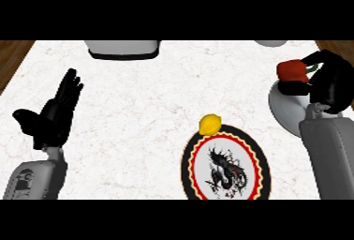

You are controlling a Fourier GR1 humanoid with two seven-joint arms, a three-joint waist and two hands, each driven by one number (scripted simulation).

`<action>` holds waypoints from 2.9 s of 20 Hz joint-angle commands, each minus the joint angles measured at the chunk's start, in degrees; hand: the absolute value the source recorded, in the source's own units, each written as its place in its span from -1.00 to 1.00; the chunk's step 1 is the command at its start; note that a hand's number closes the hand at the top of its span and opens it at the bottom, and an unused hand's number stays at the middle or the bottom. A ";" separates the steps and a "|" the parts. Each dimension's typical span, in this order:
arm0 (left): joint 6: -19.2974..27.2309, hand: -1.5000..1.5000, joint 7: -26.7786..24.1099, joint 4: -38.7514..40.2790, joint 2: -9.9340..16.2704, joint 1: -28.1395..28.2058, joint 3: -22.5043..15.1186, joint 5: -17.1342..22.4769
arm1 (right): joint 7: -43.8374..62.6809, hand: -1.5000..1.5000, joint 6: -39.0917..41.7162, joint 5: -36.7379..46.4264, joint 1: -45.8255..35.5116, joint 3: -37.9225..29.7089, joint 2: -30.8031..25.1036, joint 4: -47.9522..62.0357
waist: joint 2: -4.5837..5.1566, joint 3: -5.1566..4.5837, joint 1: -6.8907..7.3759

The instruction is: Pick the bell pepper from the plate and place it in the pan

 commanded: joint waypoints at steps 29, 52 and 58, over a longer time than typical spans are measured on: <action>1.46 0.00 0.49 0.53 -2.87 -2.47 -2.40 -1.76 | -56.05 -1.00 -6.28 -28.26 -9.57 -30.63 -14.76 59.50 | 0.93 0.29 2.08; -1.19 0.00 2.27 -1.21 2.91 1.67 4.24 1.91 | -65.56 -1.00 21.60 -51.62 25.78 -35.98 0.79 10.86 | -1.40 -0.42 -4.01; -0.56 0.00 -1.35 -0.67 0.67 3.90 2.12 0.09 | -52.07 -1.00 23.26 -52.18 39.04 -31.74 10.27 -16.21 | -0.71 -0.31 -2.30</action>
